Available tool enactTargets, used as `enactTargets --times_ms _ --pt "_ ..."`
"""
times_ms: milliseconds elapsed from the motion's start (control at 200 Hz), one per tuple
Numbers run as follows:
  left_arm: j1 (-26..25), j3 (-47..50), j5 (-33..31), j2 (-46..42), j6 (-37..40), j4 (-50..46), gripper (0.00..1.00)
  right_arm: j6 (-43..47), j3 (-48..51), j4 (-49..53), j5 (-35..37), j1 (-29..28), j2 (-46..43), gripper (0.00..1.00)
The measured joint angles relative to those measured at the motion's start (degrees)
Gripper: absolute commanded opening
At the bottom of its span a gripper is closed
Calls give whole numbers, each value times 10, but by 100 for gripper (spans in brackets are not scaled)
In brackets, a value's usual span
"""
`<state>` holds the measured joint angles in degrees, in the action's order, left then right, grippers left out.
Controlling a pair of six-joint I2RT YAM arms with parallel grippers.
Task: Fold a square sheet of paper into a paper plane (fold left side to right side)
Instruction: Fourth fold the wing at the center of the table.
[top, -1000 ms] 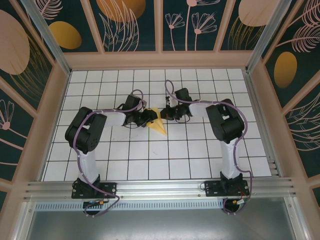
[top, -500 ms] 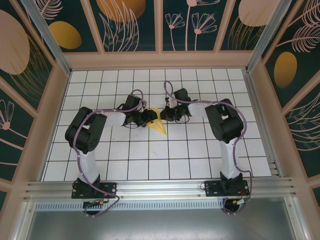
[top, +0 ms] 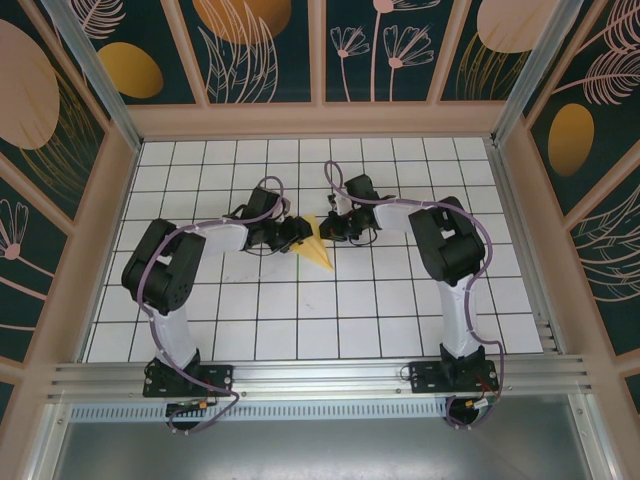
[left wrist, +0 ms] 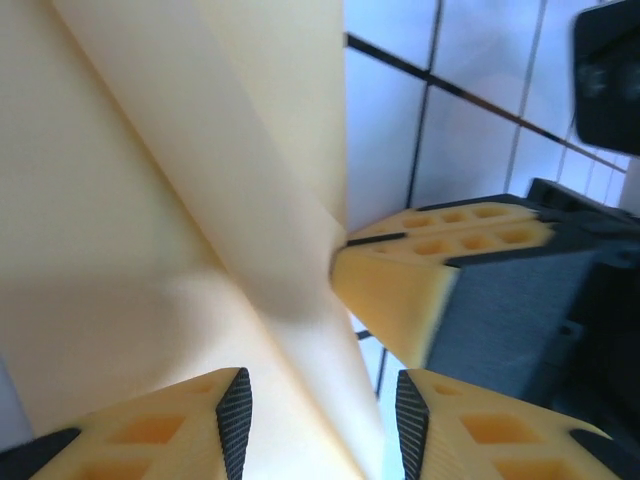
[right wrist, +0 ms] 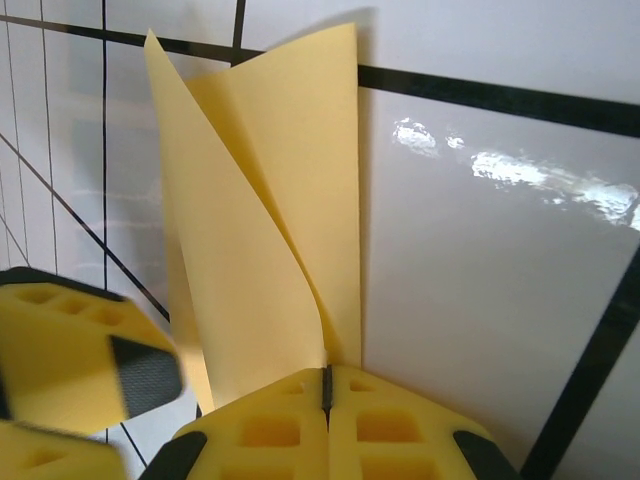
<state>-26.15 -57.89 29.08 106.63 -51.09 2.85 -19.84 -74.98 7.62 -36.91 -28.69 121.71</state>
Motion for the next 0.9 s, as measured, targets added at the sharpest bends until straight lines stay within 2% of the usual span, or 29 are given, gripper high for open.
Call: enactTargets --times_ms 205,901 --pt "5 -6 4 -24 1 -1 32 5 -5 5 10 -5 0 5" --pt "8 -68 9 70 0 2 32 14 -6 6 15 -7 0 5"
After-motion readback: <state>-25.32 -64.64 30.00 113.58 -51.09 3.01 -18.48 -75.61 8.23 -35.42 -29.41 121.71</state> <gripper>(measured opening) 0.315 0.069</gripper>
